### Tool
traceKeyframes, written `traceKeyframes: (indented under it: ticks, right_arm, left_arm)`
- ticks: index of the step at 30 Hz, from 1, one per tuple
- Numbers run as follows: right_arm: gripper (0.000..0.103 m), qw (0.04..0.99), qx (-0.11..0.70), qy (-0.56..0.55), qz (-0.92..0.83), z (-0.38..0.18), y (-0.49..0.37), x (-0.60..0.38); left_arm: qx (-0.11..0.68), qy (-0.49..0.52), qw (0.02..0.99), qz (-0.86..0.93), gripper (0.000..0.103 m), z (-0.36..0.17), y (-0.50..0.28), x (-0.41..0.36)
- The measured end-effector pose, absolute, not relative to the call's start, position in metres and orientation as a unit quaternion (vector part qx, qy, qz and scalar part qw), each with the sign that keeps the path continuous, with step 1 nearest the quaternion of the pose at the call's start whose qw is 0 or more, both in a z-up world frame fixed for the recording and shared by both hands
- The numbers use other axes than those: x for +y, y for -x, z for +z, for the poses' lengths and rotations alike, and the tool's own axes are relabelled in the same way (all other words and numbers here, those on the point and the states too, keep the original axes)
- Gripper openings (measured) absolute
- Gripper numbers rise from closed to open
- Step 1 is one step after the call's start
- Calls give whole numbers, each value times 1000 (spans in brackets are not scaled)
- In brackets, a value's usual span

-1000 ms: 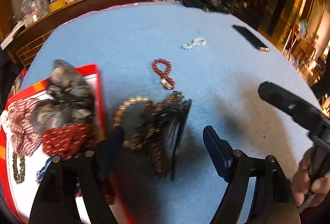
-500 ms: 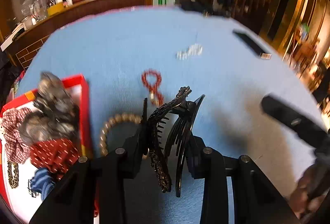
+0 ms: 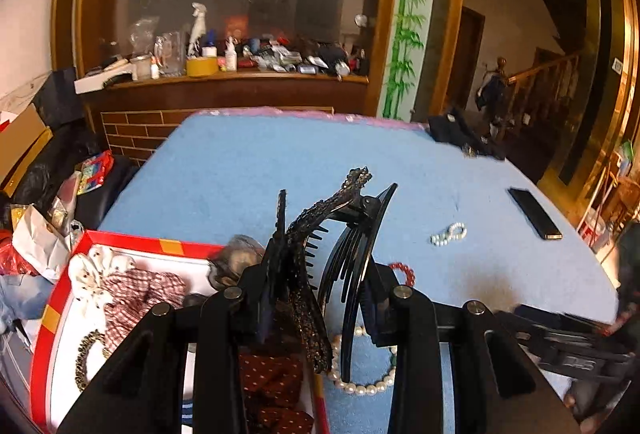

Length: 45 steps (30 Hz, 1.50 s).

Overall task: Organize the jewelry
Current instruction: 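Grasp black claw hair clip with left gripper while right gripper reaches red bead bracelet, then close right gripper on the red bead bracelet and lift it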

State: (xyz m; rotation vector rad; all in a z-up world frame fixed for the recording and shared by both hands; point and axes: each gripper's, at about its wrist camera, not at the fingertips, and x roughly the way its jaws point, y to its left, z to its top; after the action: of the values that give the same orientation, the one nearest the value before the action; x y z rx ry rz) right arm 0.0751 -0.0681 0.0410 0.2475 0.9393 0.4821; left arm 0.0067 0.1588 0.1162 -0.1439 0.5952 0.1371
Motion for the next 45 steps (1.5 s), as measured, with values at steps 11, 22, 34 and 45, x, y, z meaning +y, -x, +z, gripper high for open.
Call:
traceKeyframes:
  ticks: [11, 22, 34, 45]
  right_arm:
    - [57, 846, 489, 7, 213, 8, -128, 34]
    - [8, 867, 444, -3, 225, 21, -110, -18]
    - [9, 890, 329, -120, 293, 69, -84, -70]
    - [9, 893, 312, -114, 303, 77, -70, -64]
  left_arm:
    - [301, 102, 946, 66, 34, 114, -12, 177]
    - [321, 81, 943, 36, 34, 102, -19, 154]
    - [339, 35, 940, 15, 34, 86, -26, 118]
    - [318, 0, 947, 39, 34, 87, -21, 112]
